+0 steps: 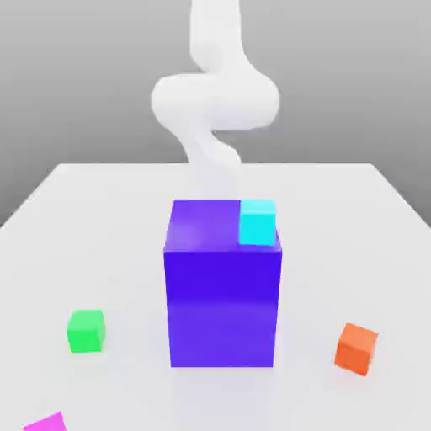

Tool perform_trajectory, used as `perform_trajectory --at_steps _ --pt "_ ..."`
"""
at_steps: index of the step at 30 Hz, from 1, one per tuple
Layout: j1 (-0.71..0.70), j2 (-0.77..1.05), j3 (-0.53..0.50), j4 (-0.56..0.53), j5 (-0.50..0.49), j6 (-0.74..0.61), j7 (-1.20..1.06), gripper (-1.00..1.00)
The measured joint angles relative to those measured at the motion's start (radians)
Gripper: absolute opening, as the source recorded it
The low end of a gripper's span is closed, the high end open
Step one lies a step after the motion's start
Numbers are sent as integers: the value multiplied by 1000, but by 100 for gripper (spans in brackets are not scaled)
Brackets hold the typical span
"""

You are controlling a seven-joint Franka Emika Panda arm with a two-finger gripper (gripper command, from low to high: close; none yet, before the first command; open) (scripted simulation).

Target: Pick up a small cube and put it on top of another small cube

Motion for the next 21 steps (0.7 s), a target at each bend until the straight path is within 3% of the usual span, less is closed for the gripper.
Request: perform_trajectory --at_steps 21 --pt "-206 767 -40 97 -30 177 413 0"
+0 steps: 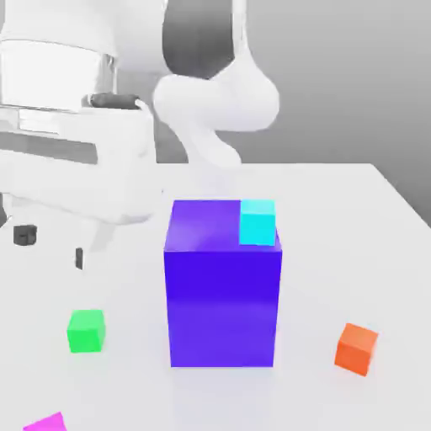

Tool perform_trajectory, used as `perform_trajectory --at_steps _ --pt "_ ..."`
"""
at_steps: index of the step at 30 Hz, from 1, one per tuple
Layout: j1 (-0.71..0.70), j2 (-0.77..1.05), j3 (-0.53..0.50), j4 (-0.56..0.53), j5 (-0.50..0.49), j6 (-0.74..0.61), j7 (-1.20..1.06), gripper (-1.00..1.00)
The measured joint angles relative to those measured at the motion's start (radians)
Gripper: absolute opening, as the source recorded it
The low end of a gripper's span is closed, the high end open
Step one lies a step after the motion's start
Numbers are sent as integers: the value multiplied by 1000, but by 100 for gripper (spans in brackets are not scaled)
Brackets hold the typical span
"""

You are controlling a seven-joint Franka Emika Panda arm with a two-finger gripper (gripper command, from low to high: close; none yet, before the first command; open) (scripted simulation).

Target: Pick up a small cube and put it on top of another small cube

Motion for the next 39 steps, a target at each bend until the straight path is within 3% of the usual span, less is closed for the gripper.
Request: perform_trajectory --at_steps 10,14,15,21,26,39 --pt "-57 362 -38 46 86 87 124 0" --pt "-73 507 -27 77 108 182 124 0" --pt "-75 530 -25 82 110 199 122 -100" --pt "-76 541 -24 84 112 209 121 -100" --pt "-65 406 -40 50 98 108 131 -100" --pt "-124 -8 -156 -403 -10 149 135 -100"
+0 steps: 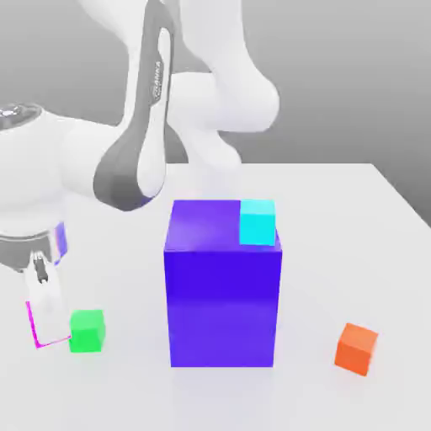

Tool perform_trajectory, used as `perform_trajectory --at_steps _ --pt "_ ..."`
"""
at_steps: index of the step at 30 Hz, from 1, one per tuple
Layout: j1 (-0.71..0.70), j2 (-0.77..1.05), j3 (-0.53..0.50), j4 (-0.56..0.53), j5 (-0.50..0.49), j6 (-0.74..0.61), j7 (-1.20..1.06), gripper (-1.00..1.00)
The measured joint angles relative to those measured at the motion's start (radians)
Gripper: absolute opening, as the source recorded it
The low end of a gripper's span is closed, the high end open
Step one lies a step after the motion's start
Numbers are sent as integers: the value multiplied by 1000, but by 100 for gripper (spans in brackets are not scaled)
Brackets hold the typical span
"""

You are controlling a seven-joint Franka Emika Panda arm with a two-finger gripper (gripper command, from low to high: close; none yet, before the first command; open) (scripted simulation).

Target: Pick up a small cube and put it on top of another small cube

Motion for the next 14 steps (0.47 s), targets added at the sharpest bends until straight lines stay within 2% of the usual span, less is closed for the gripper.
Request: perform_trajectory --at_steps 4,10,11,14 --pt "-33 -115 -16 -138 2 24 -23 -100" --pt "-31 47 5 -158 110 202 -104 -100" --pt "-36 72 13 -157 126 225 -116 100" --pt "-36 72 13 -157 126 225 -116 100"
